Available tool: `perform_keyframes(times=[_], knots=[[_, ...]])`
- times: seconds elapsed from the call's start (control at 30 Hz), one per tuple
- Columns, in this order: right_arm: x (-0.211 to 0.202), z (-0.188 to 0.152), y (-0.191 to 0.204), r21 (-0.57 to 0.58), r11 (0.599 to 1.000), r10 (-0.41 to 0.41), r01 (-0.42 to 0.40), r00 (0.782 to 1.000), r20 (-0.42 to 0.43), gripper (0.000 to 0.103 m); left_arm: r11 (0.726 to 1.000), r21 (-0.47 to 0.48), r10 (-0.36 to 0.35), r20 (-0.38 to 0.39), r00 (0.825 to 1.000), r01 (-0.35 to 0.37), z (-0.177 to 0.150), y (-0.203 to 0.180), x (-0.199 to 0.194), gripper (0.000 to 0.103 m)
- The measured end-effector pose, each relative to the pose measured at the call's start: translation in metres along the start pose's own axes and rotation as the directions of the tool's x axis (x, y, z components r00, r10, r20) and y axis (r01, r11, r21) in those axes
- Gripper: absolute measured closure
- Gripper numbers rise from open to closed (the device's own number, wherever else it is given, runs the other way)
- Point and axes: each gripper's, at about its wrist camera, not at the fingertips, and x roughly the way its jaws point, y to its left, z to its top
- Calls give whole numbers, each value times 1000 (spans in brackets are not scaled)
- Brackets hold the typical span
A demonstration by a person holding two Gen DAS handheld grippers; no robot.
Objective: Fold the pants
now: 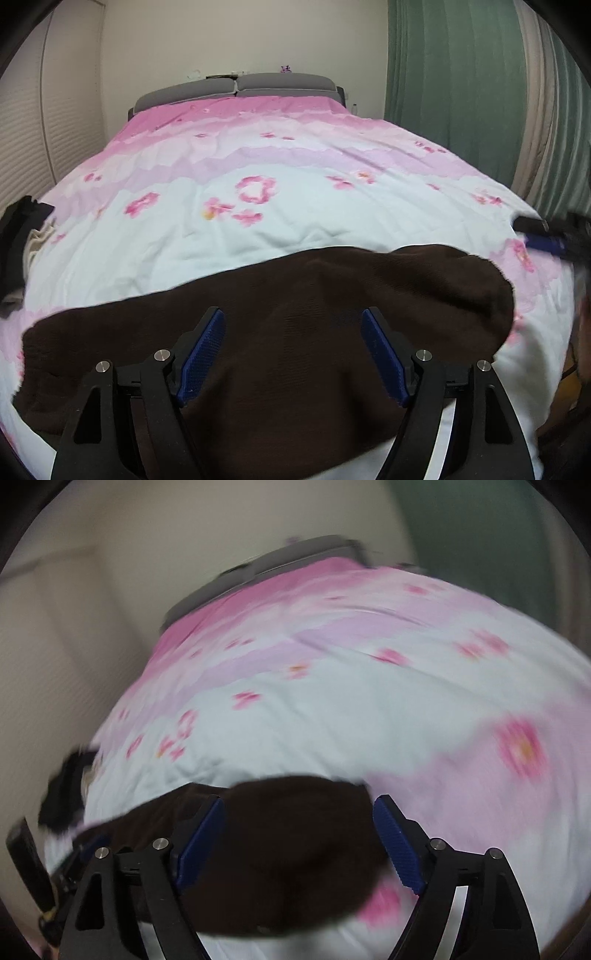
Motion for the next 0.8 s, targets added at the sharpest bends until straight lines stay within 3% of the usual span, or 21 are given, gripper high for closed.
perform_keyframes(times=[0.07,0.3,0.47,0.67,0.73,0.8], knots=[[-5,-14,-17,75,997,-3,3,1000,3,20,1000,-9,-16,-5,1000,16,1,-12,1,24],[29,-48,-50,239,964,130,-114,990,-50,20,1000,1,-15,-30,999,15,1,-40,2,24],[69,-57,-71,377,903,251,-205,965,-75,20,1000,9,11,-38,999,-11,-1,-46,5,23],[87,-62,-66,394,879,309,-269,950,-40,20,999,18,27,-56,998,-26,-4,-51,15,23],[89,-60,-58,373,881,330,-290,943,-46,39,999,19,29,-61,998,-28,-5,-51,16,23],[88,-61,-57,371,879,339,-299,939,-46,51,999,21,35,-62,997,-33,-7,-50,16,23]])
